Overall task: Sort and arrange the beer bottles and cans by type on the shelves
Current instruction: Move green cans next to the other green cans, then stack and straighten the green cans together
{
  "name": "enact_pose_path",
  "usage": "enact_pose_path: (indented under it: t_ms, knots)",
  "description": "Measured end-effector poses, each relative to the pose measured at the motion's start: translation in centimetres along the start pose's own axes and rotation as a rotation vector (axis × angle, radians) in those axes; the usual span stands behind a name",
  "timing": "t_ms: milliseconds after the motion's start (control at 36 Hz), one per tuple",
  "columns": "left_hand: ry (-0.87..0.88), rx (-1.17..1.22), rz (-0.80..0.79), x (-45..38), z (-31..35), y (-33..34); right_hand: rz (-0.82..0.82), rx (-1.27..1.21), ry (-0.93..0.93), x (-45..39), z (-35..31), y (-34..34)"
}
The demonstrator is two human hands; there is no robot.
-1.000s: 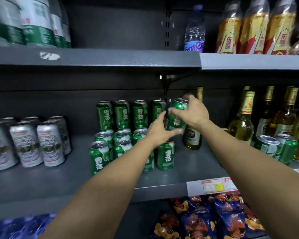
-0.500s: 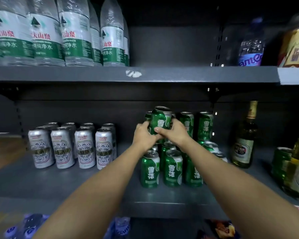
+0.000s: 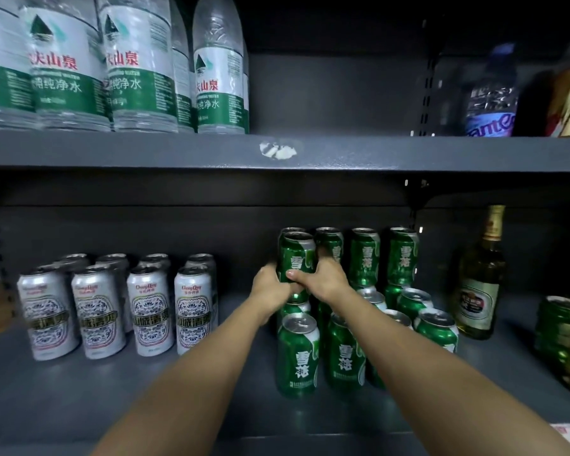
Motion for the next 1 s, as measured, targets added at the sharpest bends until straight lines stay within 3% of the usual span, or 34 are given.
enact_pose_path:
  t_ms: [500,778,861,1000]
  knots:
    - [-0.001,-0.042,0.018,0.3,-1.5,0.4,-0.046,-0.081,-0.009,-0.8,1.0,1.0]
    - [-0.014,-0.079,0.034,1.1,-1.1,-0.2,0.026,-0.077,0.032,-0.4,1.3,1.3]
    - [0.043,-0.311,0.148,1.9,0.2,-1.2,0.133,-0.067,0.058,0.6,1.9,-0.1]
    - [0.239,-0.562,0.335,3.8,4.8,-1.7,0.606,-0.094,0.057,3.6,4.1,-5.9]
Point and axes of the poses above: each hand's wrist, its own x-axis away from the middle knuckle, its own y-axis out of the palm, z = x × y, the point moved 5 cm from there along -x, towards the middle knuckle, and after that the axes turned 12 degrees about y, right-handed, at the moved point
